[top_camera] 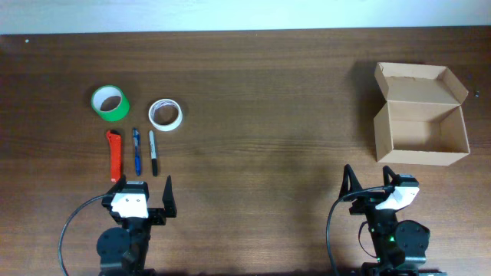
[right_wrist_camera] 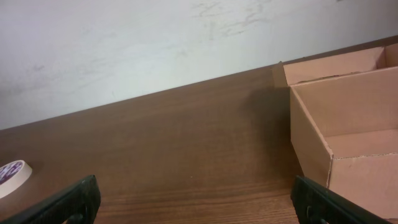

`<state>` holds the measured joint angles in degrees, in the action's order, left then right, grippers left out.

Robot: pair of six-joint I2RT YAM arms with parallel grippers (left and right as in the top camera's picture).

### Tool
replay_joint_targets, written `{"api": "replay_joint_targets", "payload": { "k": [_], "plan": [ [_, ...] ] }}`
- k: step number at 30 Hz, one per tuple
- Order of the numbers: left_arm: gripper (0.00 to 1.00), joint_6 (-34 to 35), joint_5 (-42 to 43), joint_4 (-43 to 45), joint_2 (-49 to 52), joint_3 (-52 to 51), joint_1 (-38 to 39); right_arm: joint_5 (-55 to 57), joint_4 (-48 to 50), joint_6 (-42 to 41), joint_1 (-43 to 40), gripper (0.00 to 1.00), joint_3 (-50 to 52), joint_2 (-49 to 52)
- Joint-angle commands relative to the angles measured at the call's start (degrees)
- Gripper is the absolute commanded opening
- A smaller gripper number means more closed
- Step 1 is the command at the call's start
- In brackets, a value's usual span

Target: Pack container

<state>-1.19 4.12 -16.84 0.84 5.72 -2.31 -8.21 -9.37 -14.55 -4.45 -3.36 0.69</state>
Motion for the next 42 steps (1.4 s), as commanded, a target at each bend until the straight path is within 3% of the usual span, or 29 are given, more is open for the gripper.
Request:
{"api": "replay_joint_targets", "payload": {
  "k": [1,7,12,17,20,27,32,36,42],
  "plan": [
    [1.00,0.35,0.63,0.66,-0.55,-0.44,0.24,-0.15,0.07,0.11,0.42,0.99,0.57,-0.55],
    [1.00,0.35,1.03,2.21,-0.28,1.01,0.28,-2.51,-0.48,-0.31,0.42,0.99,0.00,-0.42],
    [1.00,0.31,-4.44,2.32,6.38,8.59,0.28,-0.42,-8.76,-2.69,-0.52,0.99,-6.95,3.45],
    [1.00,-2.05,-5.14,2.27,23.87,21.64,-0.74,1.01,-16.11,-1.64,-3.30,0.99,-20.61,16.87],
    [1.00,-5.38,-2.29,0.46,37.73,33.55,-2.54,1.01,-21.86,3.41,-5.70,0.99,-32.85,28.37],
    [1.00,-7.04,6.34,-15.39,68.22,67.91,-9.70,1.25,-42.86,10.45,-13.97,0.99,-66.66,52.98],
    [1.00,-8.79,14.45,-21.57,83.12,84.70,-14.47,-0.94,-54.84,11.17,-17.33,0.99,-85.31,64.39],
    [1.00,-8.76,16.74,-22.88,90.36,91.06,-17.05,2.19,-56.48,14.01,-17.51,0.99,-91.14,69.72],
    [1.00,-8.81,16.46,-23.19,94.62,91.56,-17.84,8.90,-56.81,15.06,-20.46,0.99,-92.13,79.32]
  ]
}}
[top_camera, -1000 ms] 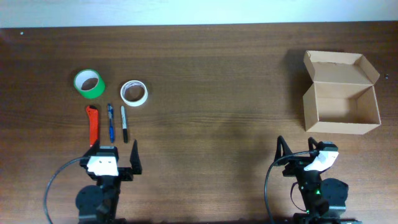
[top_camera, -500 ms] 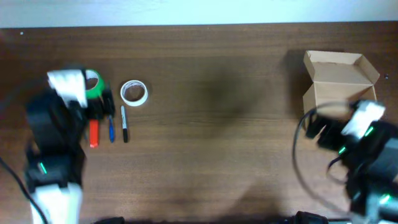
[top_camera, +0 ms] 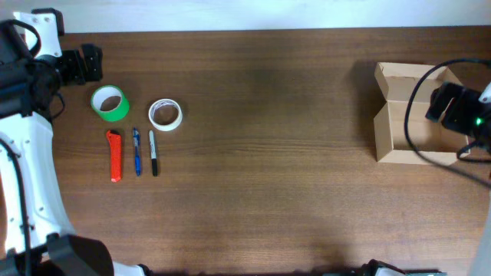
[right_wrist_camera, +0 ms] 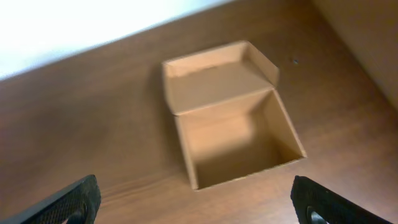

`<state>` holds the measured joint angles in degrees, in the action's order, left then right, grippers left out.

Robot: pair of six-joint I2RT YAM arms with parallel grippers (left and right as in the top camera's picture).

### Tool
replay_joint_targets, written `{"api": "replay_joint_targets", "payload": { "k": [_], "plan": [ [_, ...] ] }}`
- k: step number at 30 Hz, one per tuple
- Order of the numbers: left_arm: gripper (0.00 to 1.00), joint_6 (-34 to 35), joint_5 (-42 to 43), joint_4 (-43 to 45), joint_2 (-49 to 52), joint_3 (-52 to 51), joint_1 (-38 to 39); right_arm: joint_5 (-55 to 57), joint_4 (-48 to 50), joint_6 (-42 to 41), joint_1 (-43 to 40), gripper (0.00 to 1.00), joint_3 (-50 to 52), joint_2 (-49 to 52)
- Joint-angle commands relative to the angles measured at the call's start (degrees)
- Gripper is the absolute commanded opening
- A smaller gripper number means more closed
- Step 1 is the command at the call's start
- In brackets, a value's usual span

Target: Pack container

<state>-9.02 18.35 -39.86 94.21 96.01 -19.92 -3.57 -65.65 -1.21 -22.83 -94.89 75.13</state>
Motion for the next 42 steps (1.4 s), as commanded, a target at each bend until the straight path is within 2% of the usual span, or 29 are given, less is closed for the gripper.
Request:
{"api": "replay_joint_targets", "payload": {
  "k": [1,7,13,18,23,35,36,38,41,42],
  "plan": [
    [1.00,-0.96,2.25,-0.44,1.49,1.27,-0.22,4.24,-0.90,2.34,-2.86,0.99,-0.59,6.80],
    [1.00,-0.96,2.23,-1.81,1.79,1.25,-0.22,4.26,-1.84,5.90,-6.97,1.00,-0.61,18.43],
    [1.00,-0.96,2.23,-1.79,1.79,1.25,-0.22,4.28,1.77,7.02,-11.13,0.97,-0.61,26.47],
    [1.00,-0.96,2.23,-1.79,1.79,1.25,-0.22,4.31,7.02,10.75,-14.27,0.97,-0.61,30.21],
    [1.00,-0.96,2.23,-1.79,1.79,1.25,-0.22,4.57,7.58,12.94,-15.89,0.93,-0.59,33.24],
    [1.00,-0.96,2.23,-1.79,1.79,1.25,-0.22,6.75,7.28,12.02,-15.87,0.84,-0.59,40.13],
    [1.00,-0.96,2.23,-1.79,1.79,1.25,-0.22,7.21,7.52,11.67,-15.87,0.82,-0.59,40.52],
    [1.00,-0.96,2.23,-1.79,1.79,1.25,-0.22,7.04,7.74,11.45,-15.82,0.71,-0.59,41.03],
    [1.00,-0.96,2.23,-1.79,1.79,1.25,-0.22,6.80,8.02,11.26,-15.78,0.37,-0.59,41.31],
    [1.00,-0.96,2.23,-1.79,1.79,1.25,-0.22,6.80,8.00,11.26,-15.78,0.31,-0.59,41.42]
  ]
}}
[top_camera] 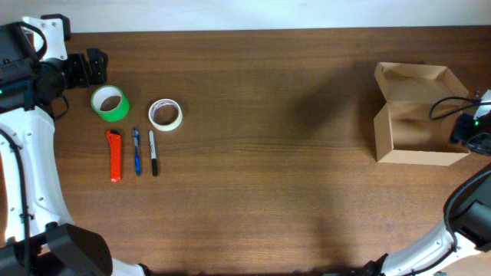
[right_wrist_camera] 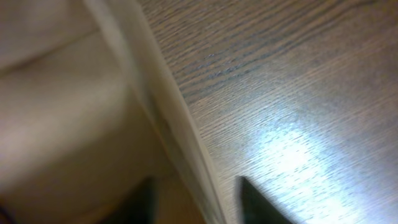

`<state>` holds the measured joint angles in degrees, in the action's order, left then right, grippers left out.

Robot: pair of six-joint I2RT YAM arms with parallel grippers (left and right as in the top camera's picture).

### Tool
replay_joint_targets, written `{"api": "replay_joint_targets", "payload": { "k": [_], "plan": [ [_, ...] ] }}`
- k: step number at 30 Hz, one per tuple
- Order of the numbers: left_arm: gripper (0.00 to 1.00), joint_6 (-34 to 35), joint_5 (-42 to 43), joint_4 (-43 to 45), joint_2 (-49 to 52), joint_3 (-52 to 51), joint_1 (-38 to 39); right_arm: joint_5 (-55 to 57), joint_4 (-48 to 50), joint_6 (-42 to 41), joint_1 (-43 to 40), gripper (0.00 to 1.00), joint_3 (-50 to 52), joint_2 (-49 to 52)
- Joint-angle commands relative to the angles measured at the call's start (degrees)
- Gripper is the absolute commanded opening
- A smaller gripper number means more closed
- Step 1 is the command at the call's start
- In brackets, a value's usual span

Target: Pack container

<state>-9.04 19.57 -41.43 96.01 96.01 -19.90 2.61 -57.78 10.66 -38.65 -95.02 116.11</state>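
An open cardboard box (top_camera: 418, 156) stands at the table's right. My right gripper (top_camera: 469, 130) is at its right wall. In the blurred right wrist view the gripper (right_wrist_camera: 199, 202) sits astride that wall (right_wrist_camera: 168, 112), one finger inside and one outside, with a gap on each side. At the left lie a green tape roll (top_camera: 110, 103), a white tape roll (top_camera: 165, 114), an orange cutter (top_camera: 114, 156), a blue pen (top_camera: 136, 152) and a black marker (top_camera: 153, 152). My left gripper (top_camera: 92, 67) hovers just up-left of the green roll; its jaws cannot be made out.
The brown table (top_camera: 268, 138) runs to a white wall along the far edge. The box's lid flap (top_camera: 410, 73) stands open on its far side. Both arms' links and cables reach in from the left and right edges.
My right gripper was wide open above the box and is now down at its right wall, jaws narrower and astride it. My left gripper has shifted slightly right, closer to the green roll.
Both arms first rested at the near edge with grippers open, the right one facing the box from the side. Then the left arm was out beyond the green roll and the right was over the box. Now the right gripper straddles the box's right wall.
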Motion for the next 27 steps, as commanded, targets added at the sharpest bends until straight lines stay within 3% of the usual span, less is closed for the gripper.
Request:
{"api": "replay_joint_targets", "payload": {
  "k": [1,8,19,27],
  "plan": [
    [1.00,-0.94,1.01,-0.22,0.00,1.25,-0.24,0.66,0.07,-0.63,0.04,0.26,-0.46,0.46],
    [1.00,-0.94,1.01,-0.22,0.00,1.25,-0.24,-0.96,-0.90,-2.58,0.04,0.04,-0.46,0.46],
    [1.00,-0.94,1.01,-0.22,0.00,1.25,-0.24,-7.48,-6.25,-5.22,1.51,0.04,-2.51,-1.92],
    [1.00,-0.94,1.01,-0.22,0.00,1.25,-0.24,-8.79,-23.41,-9.70,12.63,0.04,-23.69,-7.13]
  ]
}}
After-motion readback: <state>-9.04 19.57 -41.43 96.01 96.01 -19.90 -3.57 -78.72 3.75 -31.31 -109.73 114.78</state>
